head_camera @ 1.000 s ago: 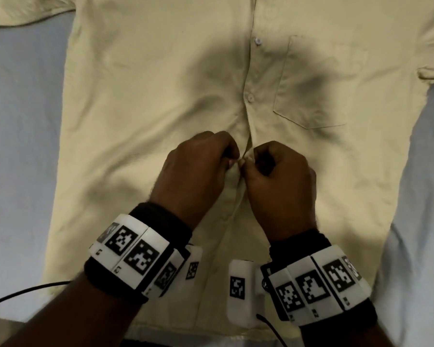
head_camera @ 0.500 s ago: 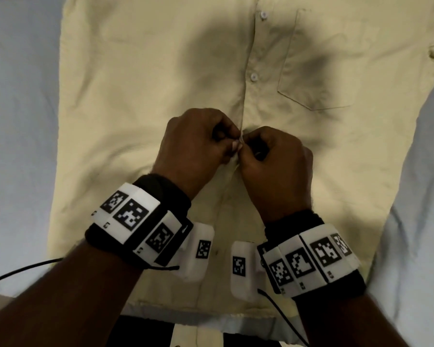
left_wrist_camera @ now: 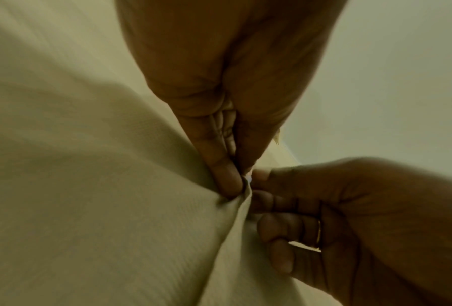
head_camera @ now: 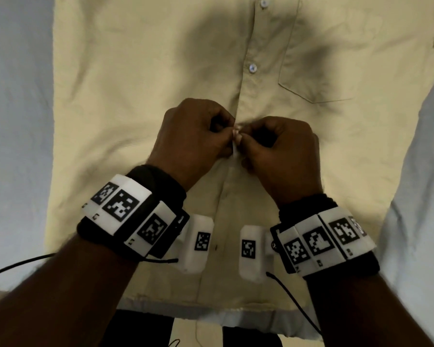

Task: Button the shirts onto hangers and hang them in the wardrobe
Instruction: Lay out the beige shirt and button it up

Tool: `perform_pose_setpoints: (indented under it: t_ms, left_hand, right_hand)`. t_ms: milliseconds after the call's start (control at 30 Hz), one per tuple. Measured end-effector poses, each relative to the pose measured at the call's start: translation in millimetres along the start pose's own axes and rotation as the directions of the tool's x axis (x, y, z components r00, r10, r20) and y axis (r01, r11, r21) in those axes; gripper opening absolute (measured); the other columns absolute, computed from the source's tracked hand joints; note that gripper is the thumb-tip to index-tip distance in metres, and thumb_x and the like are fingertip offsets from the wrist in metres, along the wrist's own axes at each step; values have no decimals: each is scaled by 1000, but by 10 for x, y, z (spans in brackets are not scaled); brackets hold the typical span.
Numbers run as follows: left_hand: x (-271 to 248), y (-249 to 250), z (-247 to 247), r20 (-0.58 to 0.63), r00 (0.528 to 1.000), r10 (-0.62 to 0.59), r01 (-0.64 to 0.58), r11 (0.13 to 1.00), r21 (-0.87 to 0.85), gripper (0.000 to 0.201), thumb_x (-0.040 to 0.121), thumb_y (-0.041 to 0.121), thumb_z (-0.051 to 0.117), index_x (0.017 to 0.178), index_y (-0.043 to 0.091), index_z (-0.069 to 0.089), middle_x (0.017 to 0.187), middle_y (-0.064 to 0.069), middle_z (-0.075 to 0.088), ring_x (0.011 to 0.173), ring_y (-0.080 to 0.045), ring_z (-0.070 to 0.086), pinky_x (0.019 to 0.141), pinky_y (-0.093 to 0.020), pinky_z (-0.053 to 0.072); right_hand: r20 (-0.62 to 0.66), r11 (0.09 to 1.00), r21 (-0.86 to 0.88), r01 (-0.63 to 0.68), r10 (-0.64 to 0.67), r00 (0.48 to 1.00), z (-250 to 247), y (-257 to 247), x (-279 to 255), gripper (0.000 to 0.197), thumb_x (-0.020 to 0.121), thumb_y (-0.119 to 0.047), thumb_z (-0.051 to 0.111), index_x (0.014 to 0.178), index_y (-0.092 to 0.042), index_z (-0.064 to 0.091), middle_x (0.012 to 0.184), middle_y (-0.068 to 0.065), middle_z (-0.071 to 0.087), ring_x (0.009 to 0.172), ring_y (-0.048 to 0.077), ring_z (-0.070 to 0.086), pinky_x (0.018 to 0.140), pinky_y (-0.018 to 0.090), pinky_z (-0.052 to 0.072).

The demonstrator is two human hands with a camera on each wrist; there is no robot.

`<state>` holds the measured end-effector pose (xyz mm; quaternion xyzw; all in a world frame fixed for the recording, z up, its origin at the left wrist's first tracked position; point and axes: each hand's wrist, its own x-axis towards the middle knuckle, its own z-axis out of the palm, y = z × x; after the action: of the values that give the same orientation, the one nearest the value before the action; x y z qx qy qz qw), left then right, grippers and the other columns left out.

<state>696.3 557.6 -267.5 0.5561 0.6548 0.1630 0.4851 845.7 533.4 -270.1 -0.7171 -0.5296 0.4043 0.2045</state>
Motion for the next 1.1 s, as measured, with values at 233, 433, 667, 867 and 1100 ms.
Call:
perform_pose_setpoints:
  t_ms: [233,433,667,867,1100]
  left_hand:
    - [3,-34,-83,86,980,178,-190,967,169,31,92,19,71,121,24,61,82,9,71,75,-4,68,75,-28,54]
    - [-165,-93,-90,-31,988,149,-134,948,288,31,94,16,64,123,22,59,91,4,69,85,-17,66,81,-39,52]
    - [-742,-301,-130,-100,989,111,-90,977,194,15,92,8,64,102,18,69,90,7,66,75,-8,65,70,-24,52]
    - [-974,-294,88,-41,992,120,-112,980,163,11,95,16,66,105,19,71,89,10,67,74,-1,61,68,-16,51]
    - [-909,-318,261,27,988,152,-153,935,322,9,92,25,67,99,22,72,92,6,63,78,-11,58,66,-26,46]
  right_hand:
    - [100,979,137,-152,139,985,-1,-42,24,13,90,-22,67,80,-14,68,59,4,67,51,20,64,66,53,57]
    - [-65,988,15,-151,152,986,37,-85,-93,20,89,-22,52,90,-25,71,80,-8,71,73,16,69,72,47,58]
    - [52,888,-448,-103,141,989,164,-233,-690,36,89,-59,58,90,-24,55,85,-4,63,80,24,61,64,33,44]
    - [48,881,-435,-188,231,972,130,-99,-826,16,89,-32,53,80,-22,46,76,-5,53,74,25,53,61,32,33]
    - [51,928,-299,-220,246,968,63,-4,-887,14,95,-37,61,88,-25,59,77,-11,57,73,11,53,66,27,36]
